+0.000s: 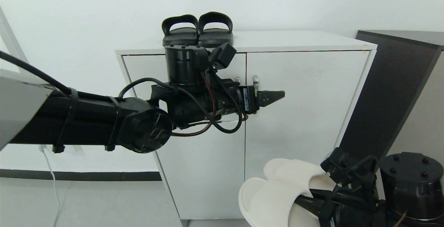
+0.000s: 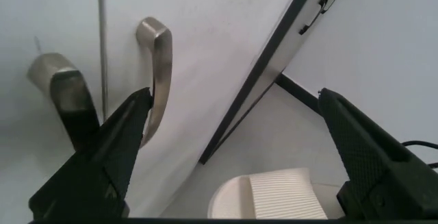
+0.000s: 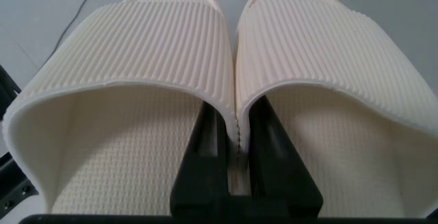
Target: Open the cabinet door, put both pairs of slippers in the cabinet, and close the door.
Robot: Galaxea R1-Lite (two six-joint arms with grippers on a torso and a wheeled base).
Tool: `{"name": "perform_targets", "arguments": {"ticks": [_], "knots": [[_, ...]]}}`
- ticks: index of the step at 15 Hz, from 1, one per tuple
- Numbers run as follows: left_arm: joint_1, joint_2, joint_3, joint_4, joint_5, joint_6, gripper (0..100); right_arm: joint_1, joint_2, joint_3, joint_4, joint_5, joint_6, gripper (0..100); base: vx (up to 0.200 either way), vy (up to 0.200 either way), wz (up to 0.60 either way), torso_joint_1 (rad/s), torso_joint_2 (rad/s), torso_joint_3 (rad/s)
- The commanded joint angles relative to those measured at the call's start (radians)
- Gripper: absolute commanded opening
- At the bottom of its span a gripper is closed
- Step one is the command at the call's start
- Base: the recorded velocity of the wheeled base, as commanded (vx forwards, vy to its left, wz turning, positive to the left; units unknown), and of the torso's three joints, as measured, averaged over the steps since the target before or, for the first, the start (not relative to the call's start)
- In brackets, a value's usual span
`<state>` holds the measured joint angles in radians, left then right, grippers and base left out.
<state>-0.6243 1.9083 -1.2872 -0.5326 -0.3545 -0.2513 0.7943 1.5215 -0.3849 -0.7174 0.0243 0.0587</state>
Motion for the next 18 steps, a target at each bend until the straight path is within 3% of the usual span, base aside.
{"name": "perform_targets", "arguments": {"ticks": [1,2,3,6,10,13,18], "knots": [[0.000,0.018,-0.023,0.026,0.002,-0.002,100,0.000,0.008,0.000,0.000,0.000,0.000,0,0.000,0.000,0.00,0.000,0.00,0.000],[0.000,0.017,-0.024,0.036,0.002,-0.002,100,0.000,0.009,0.000,0.000,0.000,0.000,0,0.000,0.000,0.00,0.000,0.00,0.000],[0.000,0.017,-0.023,0.036,0.002,-0.003,0,0.000,0.009,0.001,0.000,0.000,0.000,0,0.000,0.000,0.00,0.000,0.00,0.000],[0.000,0.005,-0.009,0.034,0.002,-0.022,0,0.000,0.008,0.014,0.000,0.005,0.000,0,0.000,0.000,0.00,0.000,0.00,0.000],[-0.025,-0.055,0.086,-0.001,0.002,-0.022,0,0.003,-0.001,0.035,-0.002,0.020,0.000,0,0.000,0.000,0.00,0.000,0.00,0.000],[-0.051,-0.120,0.164,-0.023,0.003,-0.020,0,0.003,-0.030,0.072,-0.005,0.114,-0.037,0,0.000,0.000,0.00,0.000,0.00,0.000],[-0.080,-0.256,0.290,-0.026,0.003,-0.017,0,0.005,-0.050,0.101,-0.004,0.149,-0.066,0,0.000,0.000,0.00,0.000,0.00,0.000]]}}
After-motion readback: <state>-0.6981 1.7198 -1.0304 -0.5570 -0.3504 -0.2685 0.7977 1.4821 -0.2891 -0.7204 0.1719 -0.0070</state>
